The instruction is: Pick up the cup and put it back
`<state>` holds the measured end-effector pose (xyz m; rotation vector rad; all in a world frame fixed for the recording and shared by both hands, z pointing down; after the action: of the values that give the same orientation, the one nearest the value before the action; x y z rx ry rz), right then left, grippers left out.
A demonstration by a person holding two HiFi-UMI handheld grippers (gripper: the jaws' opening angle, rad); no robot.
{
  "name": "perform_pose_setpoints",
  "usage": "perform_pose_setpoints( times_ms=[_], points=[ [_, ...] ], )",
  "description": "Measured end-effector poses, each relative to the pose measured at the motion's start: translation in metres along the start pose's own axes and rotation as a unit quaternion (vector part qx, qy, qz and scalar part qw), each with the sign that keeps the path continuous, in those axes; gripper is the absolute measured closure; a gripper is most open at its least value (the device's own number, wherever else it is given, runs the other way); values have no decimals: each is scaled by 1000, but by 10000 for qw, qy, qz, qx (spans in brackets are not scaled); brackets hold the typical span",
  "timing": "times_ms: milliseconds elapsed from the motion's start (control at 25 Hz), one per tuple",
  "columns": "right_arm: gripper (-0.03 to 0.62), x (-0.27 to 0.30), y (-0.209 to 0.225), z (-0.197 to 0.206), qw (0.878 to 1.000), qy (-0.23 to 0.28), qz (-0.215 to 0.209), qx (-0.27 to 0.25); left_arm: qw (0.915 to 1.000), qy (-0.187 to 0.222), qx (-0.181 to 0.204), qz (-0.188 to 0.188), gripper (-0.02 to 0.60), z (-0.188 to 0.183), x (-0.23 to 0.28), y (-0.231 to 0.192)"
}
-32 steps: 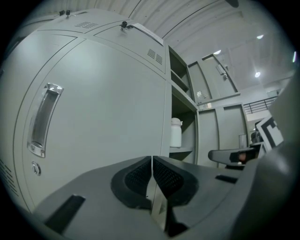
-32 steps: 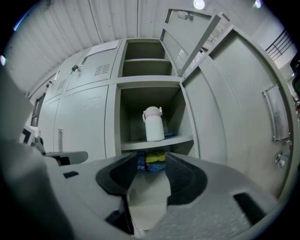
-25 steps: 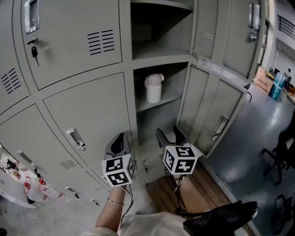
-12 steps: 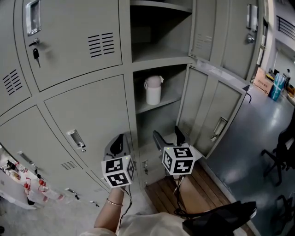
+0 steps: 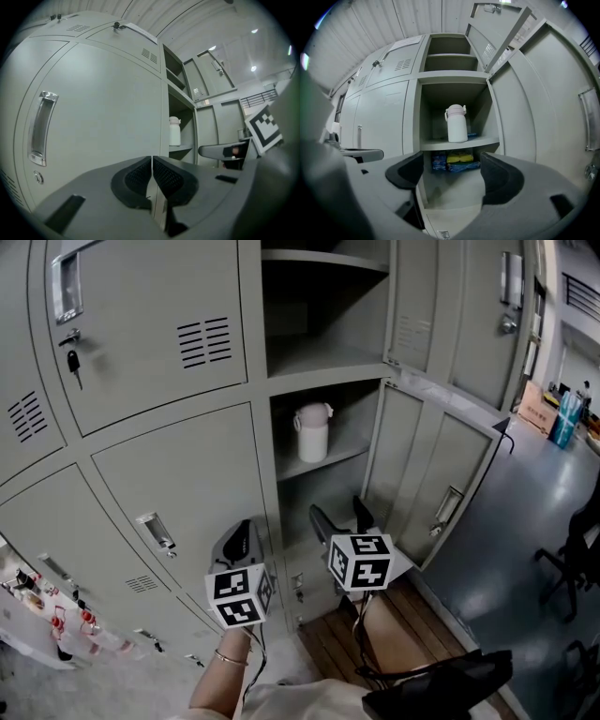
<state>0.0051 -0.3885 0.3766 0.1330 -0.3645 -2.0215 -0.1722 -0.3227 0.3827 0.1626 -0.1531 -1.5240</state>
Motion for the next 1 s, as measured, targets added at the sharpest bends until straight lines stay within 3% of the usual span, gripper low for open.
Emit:
perform_pose_setpoints(
  times_ms=[1000],
  points=[
    [226, 70, 4, -28, 9999, 77, -112, -4, 9999, -83, 64, -7, 569, 0, 1, -6]
  ],
)
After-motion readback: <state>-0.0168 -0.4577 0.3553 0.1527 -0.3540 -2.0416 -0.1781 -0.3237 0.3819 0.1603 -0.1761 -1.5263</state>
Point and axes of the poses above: the fingertips, and each gripper's own axes: x forward along the fingers, y to its right, z out of its underside, the point moved 3 cm from there along -x, backward along the fingers, and after that the axes turned 15 degrees about x, right-handed, at the moved point
